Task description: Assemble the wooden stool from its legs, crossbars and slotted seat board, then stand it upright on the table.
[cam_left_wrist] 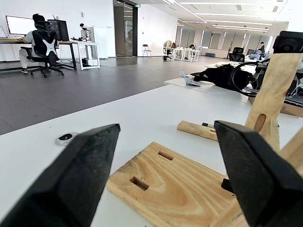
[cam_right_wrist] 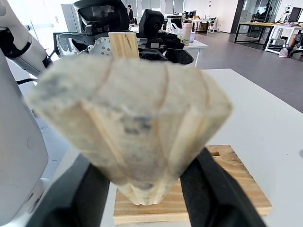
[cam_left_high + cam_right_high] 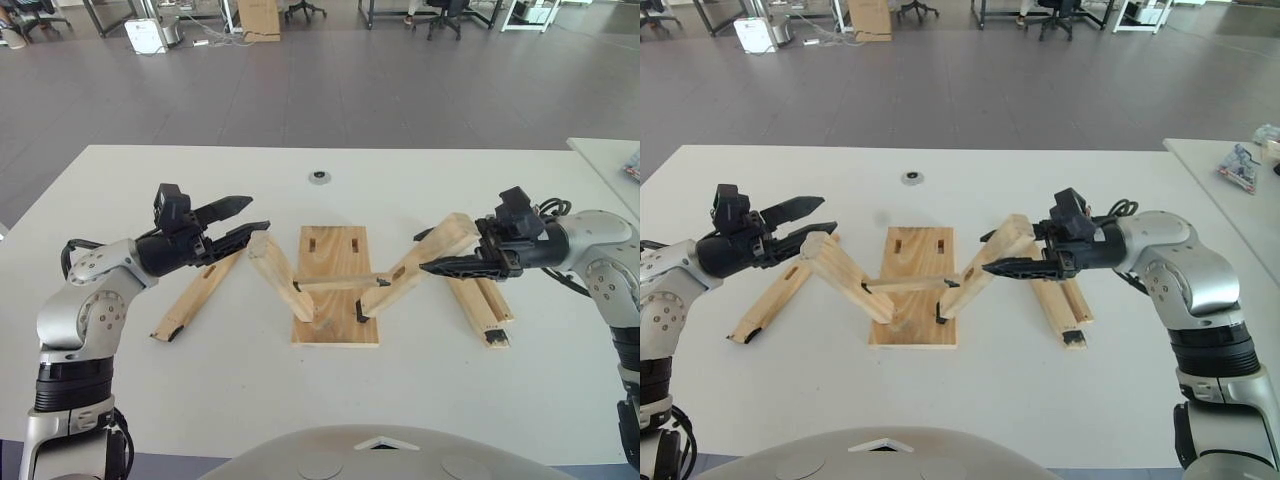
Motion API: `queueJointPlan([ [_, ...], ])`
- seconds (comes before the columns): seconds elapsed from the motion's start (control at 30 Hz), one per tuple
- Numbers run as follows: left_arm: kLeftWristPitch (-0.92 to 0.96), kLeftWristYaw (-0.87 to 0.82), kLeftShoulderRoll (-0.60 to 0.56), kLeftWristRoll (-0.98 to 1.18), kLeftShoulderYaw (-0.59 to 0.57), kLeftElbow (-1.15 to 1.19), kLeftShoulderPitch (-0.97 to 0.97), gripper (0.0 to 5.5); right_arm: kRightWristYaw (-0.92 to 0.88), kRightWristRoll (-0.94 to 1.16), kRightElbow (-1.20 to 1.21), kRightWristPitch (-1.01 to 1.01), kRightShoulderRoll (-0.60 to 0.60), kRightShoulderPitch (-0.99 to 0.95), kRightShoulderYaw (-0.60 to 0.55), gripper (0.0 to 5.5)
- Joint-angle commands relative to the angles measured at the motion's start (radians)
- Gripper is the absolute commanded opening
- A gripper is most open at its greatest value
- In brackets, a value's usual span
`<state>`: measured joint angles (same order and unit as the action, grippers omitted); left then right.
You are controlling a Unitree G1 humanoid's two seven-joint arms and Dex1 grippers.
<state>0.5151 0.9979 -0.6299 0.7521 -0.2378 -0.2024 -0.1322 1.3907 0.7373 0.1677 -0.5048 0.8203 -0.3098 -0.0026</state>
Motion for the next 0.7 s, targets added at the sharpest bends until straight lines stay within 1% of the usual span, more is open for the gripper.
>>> queueJointPlan([
  [0.03,-0.012,-0.011,0.005,-0.011,0.007,-0.022,0.012,3.67,-0.023,-0.048,0.02,-0.008,-0.007,0.009,0.038,2.06],
  [0.4,-0.014,-0.038,0.019,-0.008,0.002,-0.061,0.055,3.67,-0.068,-0.12,0.063,0.101,-0.01,0.087,0.08,2.06],
  [0.7,-0.029,-0.055,0.041,-0.019,0.018,-0.079,0.072,3.67,-0.006,-0.136,-0.039,0.063,0.003,-0.052,0.182,2.06],
])
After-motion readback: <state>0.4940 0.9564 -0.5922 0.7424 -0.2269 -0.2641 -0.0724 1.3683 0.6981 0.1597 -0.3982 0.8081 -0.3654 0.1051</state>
